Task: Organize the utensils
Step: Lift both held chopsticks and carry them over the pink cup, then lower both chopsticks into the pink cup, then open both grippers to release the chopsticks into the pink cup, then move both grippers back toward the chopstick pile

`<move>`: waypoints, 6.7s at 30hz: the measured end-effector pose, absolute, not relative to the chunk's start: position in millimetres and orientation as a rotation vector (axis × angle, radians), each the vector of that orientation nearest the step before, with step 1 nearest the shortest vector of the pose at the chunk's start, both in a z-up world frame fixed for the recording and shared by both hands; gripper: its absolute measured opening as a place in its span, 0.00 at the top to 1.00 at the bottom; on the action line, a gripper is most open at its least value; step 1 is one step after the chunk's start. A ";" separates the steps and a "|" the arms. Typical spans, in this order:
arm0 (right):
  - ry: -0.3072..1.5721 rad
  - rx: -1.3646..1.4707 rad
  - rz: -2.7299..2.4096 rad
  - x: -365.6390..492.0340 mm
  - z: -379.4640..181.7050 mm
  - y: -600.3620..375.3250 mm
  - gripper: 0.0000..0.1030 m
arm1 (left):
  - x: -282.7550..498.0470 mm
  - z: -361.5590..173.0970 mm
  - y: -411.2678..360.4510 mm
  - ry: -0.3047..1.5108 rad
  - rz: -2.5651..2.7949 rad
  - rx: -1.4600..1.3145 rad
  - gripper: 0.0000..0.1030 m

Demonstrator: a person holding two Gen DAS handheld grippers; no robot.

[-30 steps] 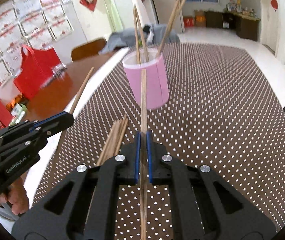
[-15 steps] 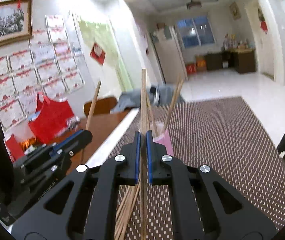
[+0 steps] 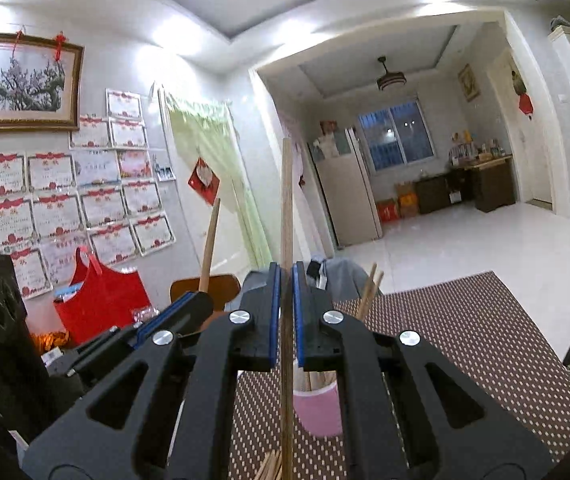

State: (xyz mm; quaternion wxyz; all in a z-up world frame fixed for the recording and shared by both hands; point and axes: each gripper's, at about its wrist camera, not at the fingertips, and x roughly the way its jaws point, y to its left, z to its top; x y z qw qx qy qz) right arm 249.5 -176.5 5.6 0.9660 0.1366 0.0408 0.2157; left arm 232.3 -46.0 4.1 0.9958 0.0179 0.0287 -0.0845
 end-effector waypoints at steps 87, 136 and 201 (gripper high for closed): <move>0.024 0.338 0.328 335.6 -50.7 -161.7 0.93 | 341.3 -47.1 -13.3 0.147 -0.043 -0.097 0.68; 0.080 0.274 0.281 316.0 -53.2 -159.4 0.56 | 311.8 -34.1 3.9 0.153 0.013 -0.007 0.58; 0.724 0.150 0.321 204.3 -170.5 -165.1 0.35 | 218.2 -185.8 24.3 0.951 0.054 0.068 0.47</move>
